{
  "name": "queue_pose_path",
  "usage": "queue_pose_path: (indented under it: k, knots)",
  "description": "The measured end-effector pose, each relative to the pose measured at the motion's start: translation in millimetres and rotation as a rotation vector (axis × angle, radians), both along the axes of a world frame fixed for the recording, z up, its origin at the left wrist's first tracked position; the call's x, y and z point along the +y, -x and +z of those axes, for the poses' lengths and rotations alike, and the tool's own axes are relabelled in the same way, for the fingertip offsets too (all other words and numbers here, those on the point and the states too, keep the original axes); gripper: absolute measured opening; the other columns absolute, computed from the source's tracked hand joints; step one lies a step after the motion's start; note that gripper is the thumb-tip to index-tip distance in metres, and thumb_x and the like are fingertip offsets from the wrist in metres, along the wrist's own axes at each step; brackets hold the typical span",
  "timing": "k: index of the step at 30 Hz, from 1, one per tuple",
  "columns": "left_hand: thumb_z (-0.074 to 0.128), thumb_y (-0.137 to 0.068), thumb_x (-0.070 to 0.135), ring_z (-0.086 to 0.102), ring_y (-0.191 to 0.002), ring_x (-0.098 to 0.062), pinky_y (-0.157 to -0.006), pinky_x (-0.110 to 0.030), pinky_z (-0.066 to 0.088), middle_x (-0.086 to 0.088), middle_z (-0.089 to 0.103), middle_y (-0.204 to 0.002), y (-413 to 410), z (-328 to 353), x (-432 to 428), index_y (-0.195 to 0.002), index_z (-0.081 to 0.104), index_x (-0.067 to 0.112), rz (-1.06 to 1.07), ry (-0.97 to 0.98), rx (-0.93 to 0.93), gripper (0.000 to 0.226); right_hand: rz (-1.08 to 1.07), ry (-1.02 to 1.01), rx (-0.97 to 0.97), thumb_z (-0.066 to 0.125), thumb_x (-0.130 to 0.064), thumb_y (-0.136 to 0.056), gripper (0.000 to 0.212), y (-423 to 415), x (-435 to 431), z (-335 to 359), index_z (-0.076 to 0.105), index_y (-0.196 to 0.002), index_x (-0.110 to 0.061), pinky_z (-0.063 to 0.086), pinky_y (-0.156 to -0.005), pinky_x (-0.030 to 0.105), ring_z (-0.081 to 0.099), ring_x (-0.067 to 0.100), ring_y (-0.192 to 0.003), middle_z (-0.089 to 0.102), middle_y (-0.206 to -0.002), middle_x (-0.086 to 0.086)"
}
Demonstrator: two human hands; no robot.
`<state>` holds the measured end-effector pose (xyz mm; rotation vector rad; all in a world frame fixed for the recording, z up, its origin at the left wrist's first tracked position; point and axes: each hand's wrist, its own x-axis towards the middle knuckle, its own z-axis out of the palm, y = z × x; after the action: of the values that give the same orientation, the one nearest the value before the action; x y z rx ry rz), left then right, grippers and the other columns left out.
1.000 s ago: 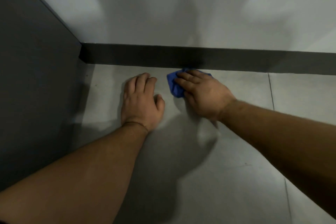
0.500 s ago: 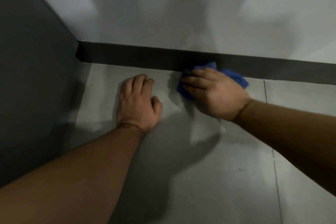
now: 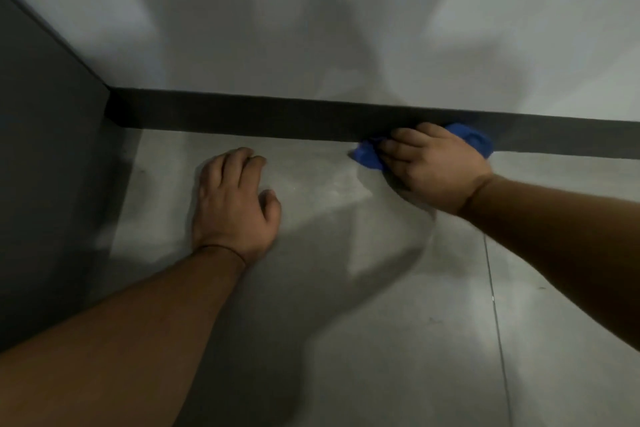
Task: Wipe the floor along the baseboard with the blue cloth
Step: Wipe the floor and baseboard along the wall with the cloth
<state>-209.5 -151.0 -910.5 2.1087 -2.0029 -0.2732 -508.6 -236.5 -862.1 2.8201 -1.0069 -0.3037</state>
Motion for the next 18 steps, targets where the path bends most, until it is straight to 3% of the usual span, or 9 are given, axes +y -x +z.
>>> queue_pose_path:
  k: [2, 4, 6, 8, 11, 13, 18]
  knots:
    - [0.048, -0.087, 0.036, 0.042, -0.134, -0.038, -0.113, -0.051, 0.038, -0.013, 0.051, -0.146, 1, 0, 0, -0.14, 0.055, 0.012, 0.004, 0.002, -0.001, 0.058, -0.17, -0.012, -0.078, 0.039, -0.024, -0.096, 0.046, 7, 9, -4, 0.069, -0.126, -0.008, 0.047, -0.102, 0.051, 0.061, 0.039, -0.122, 0.068, -0.13, 0.013]
    - [0.048, -0.087, 0.036, 0.043, -0.134, -0.038, -0.113, -0.05, 0.038, -0.012, 0.051, -0.146, 2, 0, -1, -0.139, 0.055, 0.012, 0.005, 0.002, -0.01, 0.058, -0.319, 0.006, -0.216, 0.065, -0.015, -0.091, 0.036, -3, 15, -8, 0.07, -0.126, -0.008, 0.049, -0.103, 0.05, 0.063, 0.038, -0.118, 0.069, -0.128, 0.015]
    - [0.048, -0.086, 0.036, 0.044, -0.132, -0.039, -0.113, -0.05, 0.038, -0.013, 0.051, -0.146, 2, 0, -1, -0.138, 0.056, 0.011, 0.005, 0.01, -0.012, 0.058, -0.335, -0.006, -0.356, 0.074, -0.011, -0.086, 0.038, -34, 16, -11, 0.071, -0.124, -0.006, 0.051, -0.103, 0.047, 0.065, 0.037, -0.115, 0.069, -0.127, 0.017]
    - [0.048, -0.085, 0.035, 0.045, -0.131, -0.04, -0.112, -0.051, 0.038, -0.015, 0.052, -0.146, 3, 0, -1, -0.138, 0.057, 0.01, 0.002, 0.022, -0.005, 0.059, -0.253, -0.092, -0.452, 0.065, -0.012, -0.091, 0.04, -75, 12, -12, 0.066, -0.13, -0.006, 0.047, -0.107, 0.046, 0.061, 0.039, -0.121, 0.065, -0.134, 0.017]
    - [0.049, -0.084, 0.035, 0.044, -0.129, -0.042, -0.112, -0.052, 0.039, -0.017, 0.051, -0.145, 3, -1, -2, -0.137, 0.057, 0.009, -0.008, 0.028, -0.004, 0.06, -0.266, -0.266, -0.357, 0.046, -0.023, -0.099, 0.05, -117, 9, -23, 0.048, -0.149, -0.022, 0.03, -0.115, 0.047, 0.037, 0.032, -0.142, 0.045, -0.156, 0.003]
    - [0.049, -0.084, 0.036, 0.043, -0.13, -0.042, -0.111, -0.054, 0.04, -0.017, 0.051, -0.145, 3, -1, -3, -0.137, 0.056, 0.009, -0.002, 0.02, 0.008, 0.06, -0.305, -0.292, -0.343, 0.044, -0.024, -0.1, 0.053, -111, 8, -32, 0.04, -0.153, -0.028, 0.021, -0.119, 0.045, 0.027, 0.027, -0.148, 0.037, -0.162, -0.004]
    - [0.05, -0.084, 0.034, 0.042, -0.13, -0.042, -0.108, -0.055, 0.042, -0.016, 0.051, -0.145, 4, -1, -3, -0.136, 0.057, 0.009, 0.009, 0.03, 0.045, 0.058, -0.353, -0.203, -0.382, 0.053, -0.017, -0.097, 0.055, -45, 15, -41, 0.045, -0.151, -0.023, 0.026, -0.122, 0.041, 0.034, 0.026, -0.146, 0.044, -0.158, 0.0]
